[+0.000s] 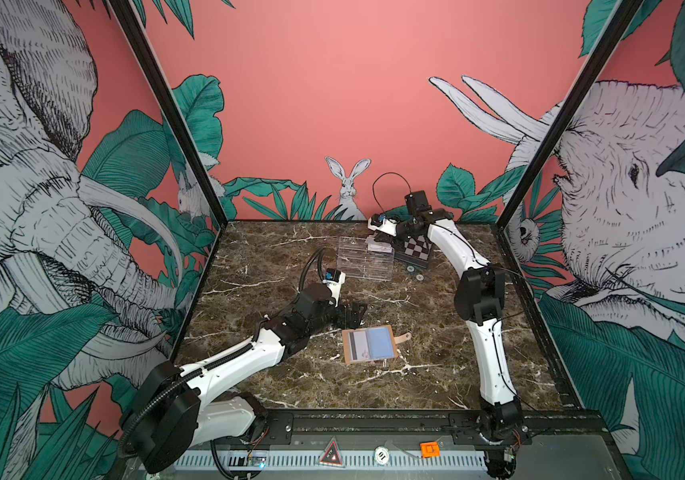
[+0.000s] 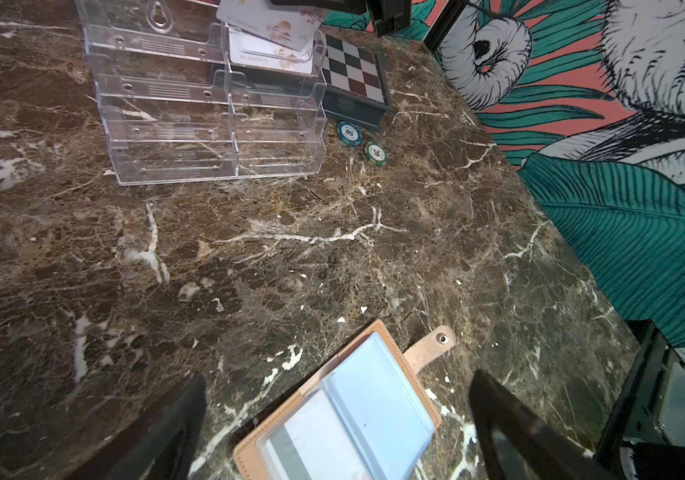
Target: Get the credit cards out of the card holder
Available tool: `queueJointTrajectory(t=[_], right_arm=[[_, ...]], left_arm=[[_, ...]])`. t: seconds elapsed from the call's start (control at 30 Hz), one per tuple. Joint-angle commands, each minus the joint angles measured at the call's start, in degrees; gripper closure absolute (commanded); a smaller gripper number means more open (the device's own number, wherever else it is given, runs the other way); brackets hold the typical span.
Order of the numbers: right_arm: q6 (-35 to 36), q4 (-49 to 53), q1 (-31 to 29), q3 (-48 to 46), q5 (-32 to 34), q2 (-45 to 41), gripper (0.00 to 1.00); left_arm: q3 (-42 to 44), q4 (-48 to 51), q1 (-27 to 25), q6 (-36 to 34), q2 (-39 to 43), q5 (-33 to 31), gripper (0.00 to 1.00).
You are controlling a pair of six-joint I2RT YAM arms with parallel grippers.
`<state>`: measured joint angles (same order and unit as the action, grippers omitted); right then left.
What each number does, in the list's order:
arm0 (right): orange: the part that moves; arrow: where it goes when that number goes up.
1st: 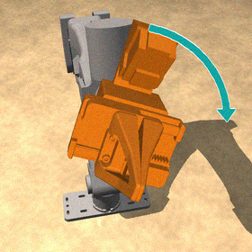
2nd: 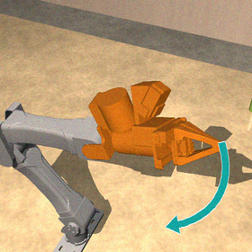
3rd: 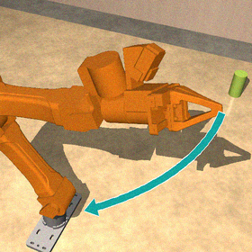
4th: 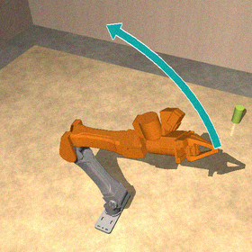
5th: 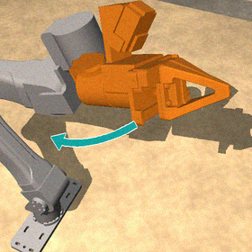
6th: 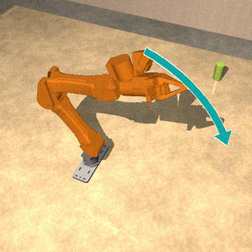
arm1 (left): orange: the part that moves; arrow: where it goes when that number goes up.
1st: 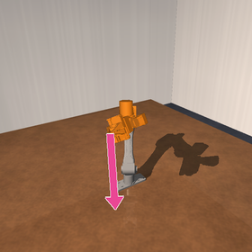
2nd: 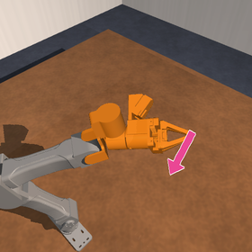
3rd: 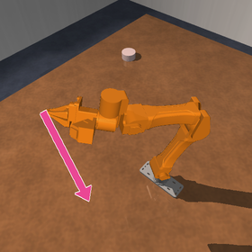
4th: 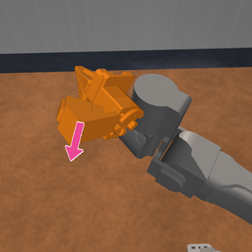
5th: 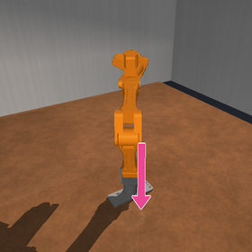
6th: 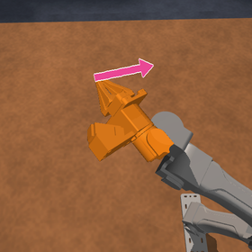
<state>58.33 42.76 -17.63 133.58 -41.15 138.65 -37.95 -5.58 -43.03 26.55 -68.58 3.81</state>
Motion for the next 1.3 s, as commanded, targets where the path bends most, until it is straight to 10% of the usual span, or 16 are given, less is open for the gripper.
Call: queueJointTrajectory(t=[0.0,1.27], right_arm=[[0.4,0.1,-0.1,0.3,0.2,1.0,1.0],[3.0,1.0,1.0,1.6,5.2,-1.9,1.0]], left_arm=[[1.2,0.2,0.1,0.0,1.6,-0.5,0.01],[0.9,-1.4,0.2,0.4,0.2,0.6,0.01]])
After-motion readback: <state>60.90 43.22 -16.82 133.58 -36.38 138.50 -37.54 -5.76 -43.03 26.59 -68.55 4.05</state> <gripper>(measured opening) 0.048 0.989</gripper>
